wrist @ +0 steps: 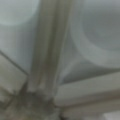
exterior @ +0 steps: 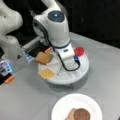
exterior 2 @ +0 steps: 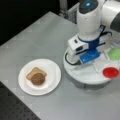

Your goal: Ingredient selection for cheeseburger or sandwich

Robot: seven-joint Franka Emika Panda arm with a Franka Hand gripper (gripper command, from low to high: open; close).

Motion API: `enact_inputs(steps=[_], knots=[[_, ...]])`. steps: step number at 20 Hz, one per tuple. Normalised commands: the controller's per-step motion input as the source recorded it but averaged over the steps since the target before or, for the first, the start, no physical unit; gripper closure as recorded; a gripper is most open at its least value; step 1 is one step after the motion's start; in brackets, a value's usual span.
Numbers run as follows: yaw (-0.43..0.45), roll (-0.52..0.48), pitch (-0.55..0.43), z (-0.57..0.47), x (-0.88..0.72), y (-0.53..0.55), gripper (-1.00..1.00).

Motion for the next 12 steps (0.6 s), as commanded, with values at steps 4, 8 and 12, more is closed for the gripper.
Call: enact_inputs(steps=[4,8,12], knots=[[0.011,0.060,0.020,-0.01,-0.26,0.02,-1.00],[-0.122,0.067,-0.029,-0.01,-0.30,0.10,-1.00],[-0.189,0.050,-0.086,-0.02,-0.27,0.13,-1.00]])
